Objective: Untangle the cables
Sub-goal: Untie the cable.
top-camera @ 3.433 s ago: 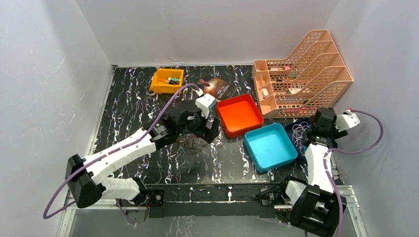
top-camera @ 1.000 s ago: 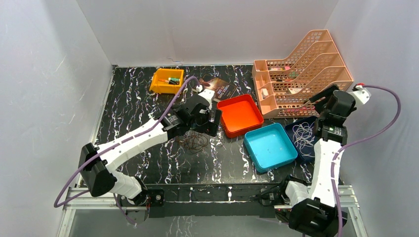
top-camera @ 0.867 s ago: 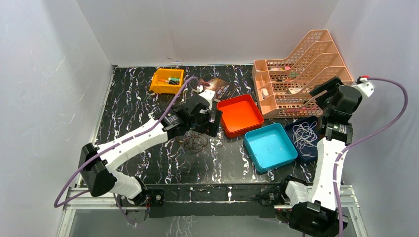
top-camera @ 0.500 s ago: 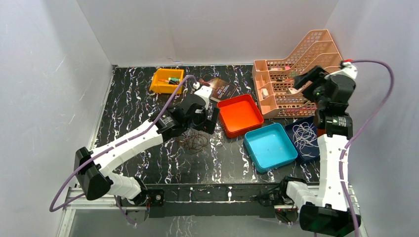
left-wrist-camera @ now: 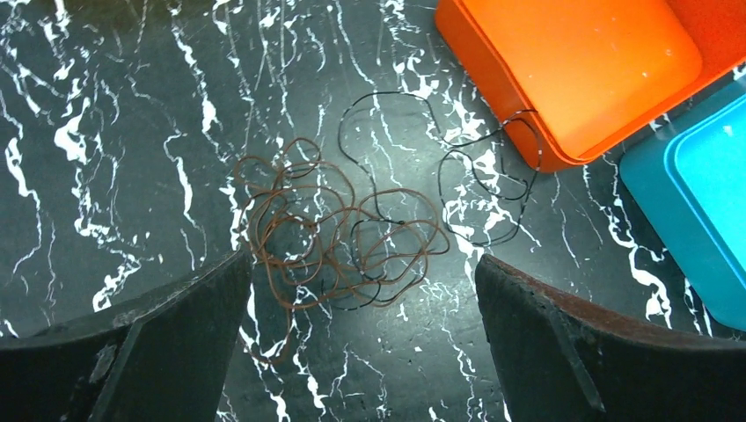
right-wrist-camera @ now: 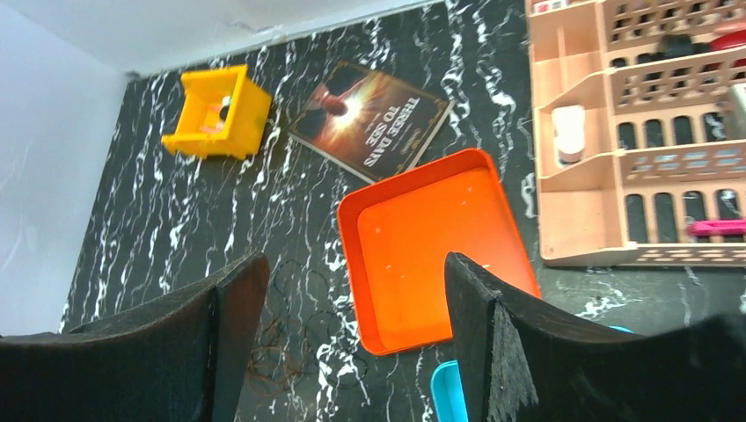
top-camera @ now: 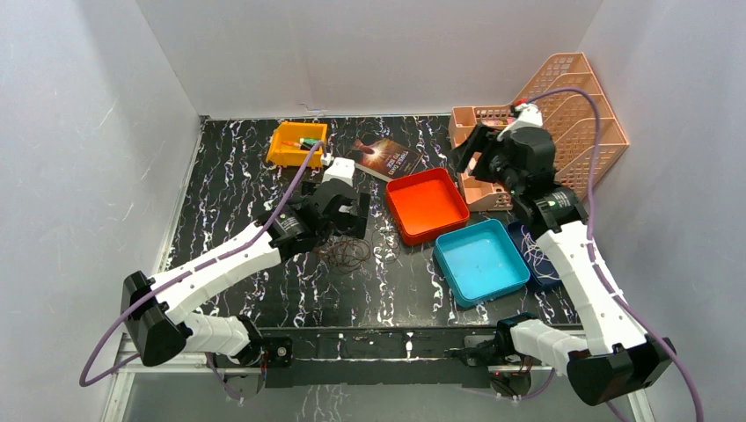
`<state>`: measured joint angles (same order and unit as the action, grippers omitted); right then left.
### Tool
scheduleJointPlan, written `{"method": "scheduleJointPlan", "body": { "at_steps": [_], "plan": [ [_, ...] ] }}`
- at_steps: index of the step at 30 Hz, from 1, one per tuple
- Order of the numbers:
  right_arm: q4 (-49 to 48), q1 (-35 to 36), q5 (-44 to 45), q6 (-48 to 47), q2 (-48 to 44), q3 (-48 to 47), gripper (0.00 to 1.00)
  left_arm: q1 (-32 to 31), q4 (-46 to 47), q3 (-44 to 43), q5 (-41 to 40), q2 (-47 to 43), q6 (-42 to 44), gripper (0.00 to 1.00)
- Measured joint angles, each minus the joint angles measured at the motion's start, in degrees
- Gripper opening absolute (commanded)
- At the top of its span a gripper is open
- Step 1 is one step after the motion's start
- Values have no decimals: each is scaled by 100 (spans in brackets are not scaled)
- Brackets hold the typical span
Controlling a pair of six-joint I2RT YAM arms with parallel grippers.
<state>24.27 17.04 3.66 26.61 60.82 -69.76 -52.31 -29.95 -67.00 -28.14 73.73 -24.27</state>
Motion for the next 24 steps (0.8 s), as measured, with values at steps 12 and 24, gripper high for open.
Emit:
{"method": "scheduleJointPlan", "body": {
  "at_steps": [12, 24],
  "plan": [
    [-37, 1864, 581, -7, 811, 24, 82, 0, -649, 483, -498, -514, -850, 93],
    [-494, 2977, 363, 138, 1182, 680, 77, 0, -675, 1128, -350, -765, -1239, 83]
  ]
}}
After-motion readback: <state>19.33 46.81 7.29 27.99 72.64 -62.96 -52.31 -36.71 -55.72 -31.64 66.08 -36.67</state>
